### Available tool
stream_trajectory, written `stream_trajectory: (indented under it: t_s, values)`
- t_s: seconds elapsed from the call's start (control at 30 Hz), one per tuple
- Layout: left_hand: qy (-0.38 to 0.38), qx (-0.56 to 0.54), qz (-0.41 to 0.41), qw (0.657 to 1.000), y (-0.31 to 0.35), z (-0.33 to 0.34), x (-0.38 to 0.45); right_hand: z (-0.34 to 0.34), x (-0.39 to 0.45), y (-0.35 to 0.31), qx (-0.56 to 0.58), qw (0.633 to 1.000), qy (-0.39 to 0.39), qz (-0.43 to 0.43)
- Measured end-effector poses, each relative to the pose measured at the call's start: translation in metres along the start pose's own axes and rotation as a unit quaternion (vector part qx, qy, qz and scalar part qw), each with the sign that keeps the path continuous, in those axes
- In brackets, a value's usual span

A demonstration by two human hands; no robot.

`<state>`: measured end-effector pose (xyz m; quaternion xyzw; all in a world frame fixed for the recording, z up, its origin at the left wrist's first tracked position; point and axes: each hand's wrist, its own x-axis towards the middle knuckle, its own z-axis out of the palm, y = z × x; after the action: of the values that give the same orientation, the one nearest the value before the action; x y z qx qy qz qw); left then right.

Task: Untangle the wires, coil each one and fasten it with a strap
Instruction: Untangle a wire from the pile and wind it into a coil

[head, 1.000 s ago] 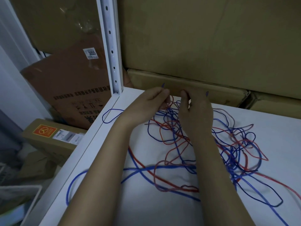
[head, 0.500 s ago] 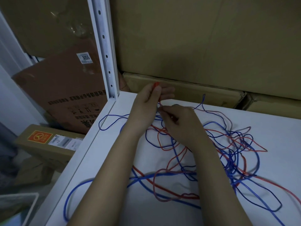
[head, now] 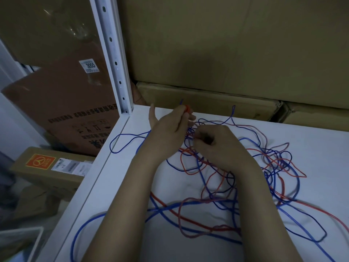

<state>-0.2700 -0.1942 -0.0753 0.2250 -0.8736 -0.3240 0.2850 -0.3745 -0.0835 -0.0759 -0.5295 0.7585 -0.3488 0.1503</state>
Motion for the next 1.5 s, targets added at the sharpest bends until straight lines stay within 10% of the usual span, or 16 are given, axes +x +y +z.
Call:
stream_trajectory:
  t_s: [0.23,0.5,0.87,1.5]
  values:
    - [0.007,0.071,0.005,0.997,-0.001,-0.003,0.0,-0.006,0.0,0.003,0.026,0.992,0.112,-0.047]
    - [-0.138,-0.108,-0.043,0.984,0.007,-0.006,-0.005,-0.007,0.005,0.003,-0.055,0.95,0.291,-0.102]
    - [-0.013,-0.375,-0.048,0.925,0.011,-0.007,-0.001,0.012,0.006,-0.003,-0.022,0.997,0.076,-0.009]
    - [0.009,-0.142,-0.031,0.989,0.003,-0.008,-0.002,-0.001,-0.006,-0.023,-0.067,0.994,0.072,-0.044]
